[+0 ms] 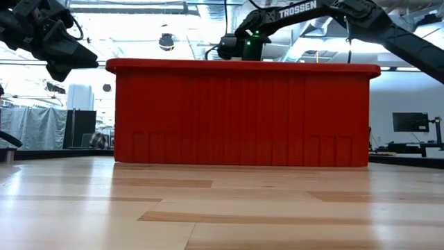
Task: Pick and place slides into bin
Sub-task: Adjust the slippers in the red bin
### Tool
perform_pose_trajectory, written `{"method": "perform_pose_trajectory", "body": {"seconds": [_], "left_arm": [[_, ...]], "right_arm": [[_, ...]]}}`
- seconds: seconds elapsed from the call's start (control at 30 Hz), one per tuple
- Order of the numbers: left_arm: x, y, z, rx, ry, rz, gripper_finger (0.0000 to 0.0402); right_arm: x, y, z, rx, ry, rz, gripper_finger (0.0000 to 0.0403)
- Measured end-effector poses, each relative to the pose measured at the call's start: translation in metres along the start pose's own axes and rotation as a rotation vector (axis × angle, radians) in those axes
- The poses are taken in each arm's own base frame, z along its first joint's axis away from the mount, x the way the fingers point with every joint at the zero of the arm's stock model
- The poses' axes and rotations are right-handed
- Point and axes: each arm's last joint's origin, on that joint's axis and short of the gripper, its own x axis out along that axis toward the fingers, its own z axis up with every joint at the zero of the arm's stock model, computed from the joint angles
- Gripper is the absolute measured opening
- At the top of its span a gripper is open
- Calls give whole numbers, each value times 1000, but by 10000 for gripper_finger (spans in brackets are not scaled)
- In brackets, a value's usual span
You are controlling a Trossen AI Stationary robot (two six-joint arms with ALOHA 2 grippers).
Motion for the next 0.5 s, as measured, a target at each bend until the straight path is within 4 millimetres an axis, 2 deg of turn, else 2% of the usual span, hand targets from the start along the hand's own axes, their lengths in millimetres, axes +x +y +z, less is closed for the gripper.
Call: {"method": "perform_pose_trajectory", "body": {"seconds": [0.13,0.3,0.5], "left_arm": [[0,0,0,0,0,0,89],[0,0,0,0,0,0,89],[0,0,0,0,0,0,89]], "right_arm": [[2,-12,8,84,-110,-46,0],[5,-24,1,115,-115,9,0],[32,-22,1,139,-82,89,0]]}}
